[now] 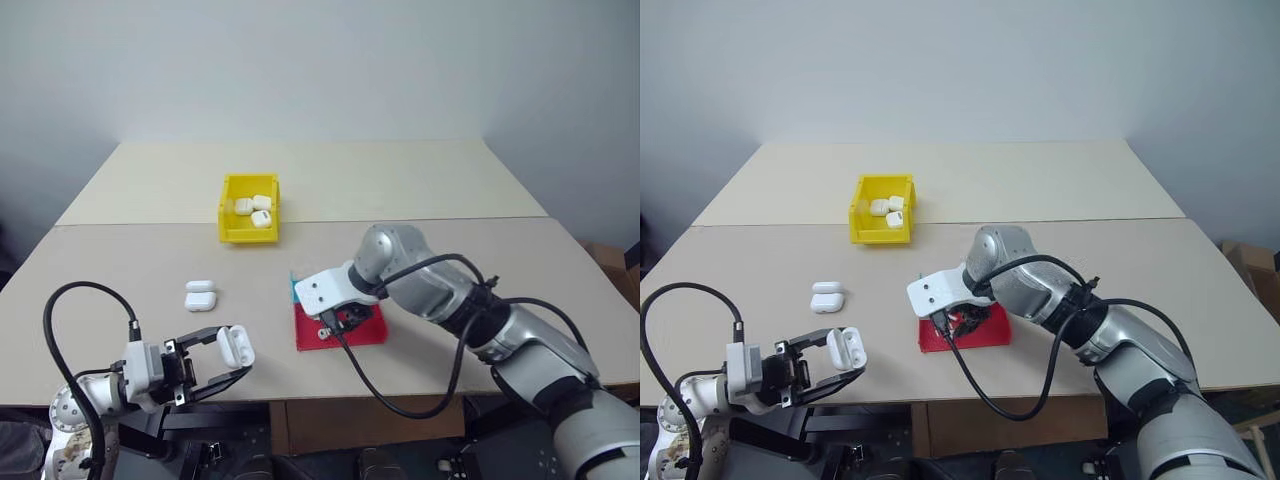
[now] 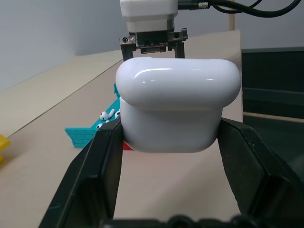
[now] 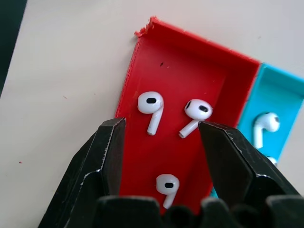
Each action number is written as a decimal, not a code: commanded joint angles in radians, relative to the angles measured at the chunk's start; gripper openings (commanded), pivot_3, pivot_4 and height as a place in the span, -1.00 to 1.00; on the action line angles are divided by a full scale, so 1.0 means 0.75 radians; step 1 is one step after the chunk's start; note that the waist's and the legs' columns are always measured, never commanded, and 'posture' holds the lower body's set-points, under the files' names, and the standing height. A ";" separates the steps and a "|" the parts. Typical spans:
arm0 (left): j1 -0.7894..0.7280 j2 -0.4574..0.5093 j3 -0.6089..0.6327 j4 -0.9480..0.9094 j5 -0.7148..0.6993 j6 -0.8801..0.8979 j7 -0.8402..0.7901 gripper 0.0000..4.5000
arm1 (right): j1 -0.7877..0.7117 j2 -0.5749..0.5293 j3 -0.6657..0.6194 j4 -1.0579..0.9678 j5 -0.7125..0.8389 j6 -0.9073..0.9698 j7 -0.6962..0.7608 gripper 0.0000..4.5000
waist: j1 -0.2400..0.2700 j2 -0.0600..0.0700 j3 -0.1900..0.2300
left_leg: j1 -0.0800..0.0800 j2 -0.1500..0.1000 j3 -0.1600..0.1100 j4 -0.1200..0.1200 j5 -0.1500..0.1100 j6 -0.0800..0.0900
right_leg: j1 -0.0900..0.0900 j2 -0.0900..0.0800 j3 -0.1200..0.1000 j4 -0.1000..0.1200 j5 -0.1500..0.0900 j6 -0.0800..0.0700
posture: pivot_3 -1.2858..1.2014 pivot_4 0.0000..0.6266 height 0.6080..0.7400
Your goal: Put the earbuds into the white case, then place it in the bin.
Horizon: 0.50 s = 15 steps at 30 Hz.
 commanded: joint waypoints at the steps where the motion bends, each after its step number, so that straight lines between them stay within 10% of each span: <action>1: 0.007 0.031 -0.002 -0.039 0.000 -0.008 0.034 0.22 | -0.045 0.031 0.017 -0.012 -0.042 0.035 0.024 0.30 | 0.000 0.000 0.000 | 0.000 0.000 0.000 0.000 0.000 0.000 | 0.000 0.000 0.000 0.000 0.000 0.000 | 0.03 -0.52 1.00; 15: 0.027 0.080 -0.016 -0.058 0.005 0.007 0.127 0.22 | -0.029 0.095 0.058 -0.021 -0.107 0.051 0.045 0.09 | -0.001 0.000 0.000 | -0.001 0.000 0.000 -0.001 0.000 0.000 | -0.001 0.000 0.000 0.000 0.000 0.000 | 0.03 -0.52 1.00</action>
